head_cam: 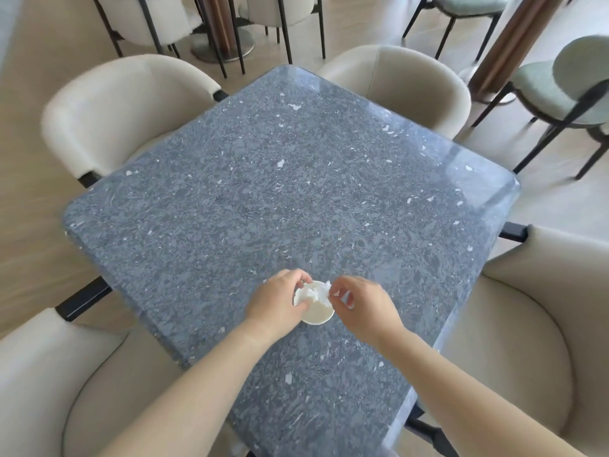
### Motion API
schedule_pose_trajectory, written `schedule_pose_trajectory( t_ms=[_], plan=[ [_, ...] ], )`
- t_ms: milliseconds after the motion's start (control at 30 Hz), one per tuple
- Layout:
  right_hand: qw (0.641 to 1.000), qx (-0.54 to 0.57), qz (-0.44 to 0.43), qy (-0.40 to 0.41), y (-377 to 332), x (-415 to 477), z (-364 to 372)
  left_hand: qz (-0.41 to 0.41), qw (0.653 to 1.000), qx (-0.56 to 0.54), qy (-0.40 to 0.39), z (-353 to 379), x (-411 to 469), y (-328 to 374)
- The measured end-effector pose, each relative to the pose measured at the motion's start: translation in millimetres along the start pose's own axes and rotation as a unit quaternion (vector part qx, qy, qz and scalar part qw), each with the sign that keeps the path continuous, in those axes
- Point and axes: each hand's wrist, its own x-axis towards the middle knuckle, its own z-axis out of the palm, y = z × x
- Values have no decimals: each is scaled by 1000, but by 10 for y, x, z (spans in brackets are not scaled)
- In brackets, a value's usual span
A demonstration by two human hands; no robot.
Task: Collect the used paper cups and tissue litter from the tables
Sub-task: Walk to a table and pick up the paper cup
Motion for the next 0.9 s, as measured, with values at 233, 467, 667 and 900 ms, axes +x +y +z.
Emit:
schedule_pose_trajectory(
  t_ms=[233, 467, 667, 900],
  plan=[
    [999, -23, 7, -34, -45, -73, 75, -1, 1000, 13, 2, 31, -145, -101],
    [996, -69, -10, -63, -17, -157, 87, -7, 998, 59, -7, 99, -182, -186],
    [992, -108, -2, -72, 48, -183, 98, -19, 995, 96, -34, 117, -175, -198],
    [991, -97, 42, -77, 85, -240, 152, -8, 995, 101, -17, 197, -179, -207]
  ],
)
